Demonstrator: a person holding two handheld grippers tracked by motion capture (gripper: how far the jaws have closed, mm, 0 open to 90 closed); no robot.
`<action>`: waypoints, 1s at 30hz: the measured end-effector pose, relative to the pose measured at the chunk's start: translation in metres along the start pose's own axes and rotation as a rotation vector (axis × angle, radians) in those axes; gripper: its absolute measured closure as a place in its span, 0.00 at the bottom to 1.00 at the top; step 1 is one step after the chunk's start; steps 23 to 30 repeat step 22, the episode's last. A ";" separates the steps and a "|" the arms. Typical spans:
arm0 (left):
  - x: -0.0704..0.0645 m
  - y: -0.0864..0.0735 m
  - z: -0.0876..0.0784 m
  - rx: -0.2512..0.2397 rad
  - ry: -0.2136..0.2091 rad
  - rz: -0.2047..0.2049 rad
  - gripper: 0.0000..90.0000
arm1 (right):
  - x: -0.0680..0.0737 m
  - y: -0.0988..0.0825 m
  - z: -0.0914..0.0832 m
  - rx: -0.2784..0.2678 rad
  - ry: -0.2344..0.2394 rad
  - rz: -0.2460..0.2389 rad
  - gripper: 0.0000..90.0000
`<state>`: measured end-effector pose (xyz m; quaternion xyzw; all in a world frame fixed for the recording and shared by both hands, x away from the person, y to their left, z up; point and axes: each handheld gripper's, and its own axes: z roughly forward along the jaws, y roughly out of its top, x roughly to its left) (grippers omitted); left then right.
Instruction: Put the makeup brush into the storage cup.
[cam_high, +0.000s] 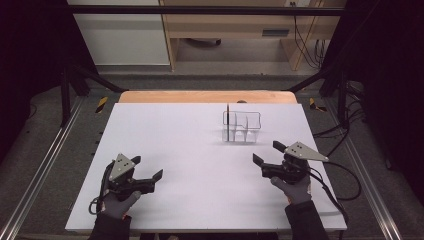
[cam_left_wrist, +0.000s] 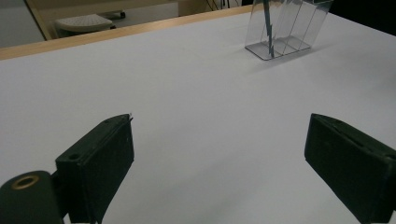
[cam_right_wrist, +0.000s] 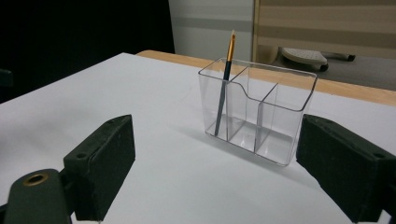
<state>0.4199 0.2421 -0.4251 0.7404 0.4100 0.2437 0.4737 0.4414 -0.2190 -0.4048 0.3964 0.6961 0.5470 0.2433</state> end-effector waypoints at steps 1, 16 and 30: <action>0.000 0.000 0.000 0.000 0.002 -0.001 0.08 | 0.000 -0.001 -0.001 0.001 0.002 -0.006 0.13; 0.004 0.000 -0.002 -0.009 0.010 -0.008 0.08 | -0.006 -0.020 -0.014 0.030 -0.005 -0.022 0.10; 0.004 -0.001 -0.002 -0.007 0.016 -0.006 0.08 | -0.004 -0.024 -0.011 0.056 -0.007 -0.041 0.09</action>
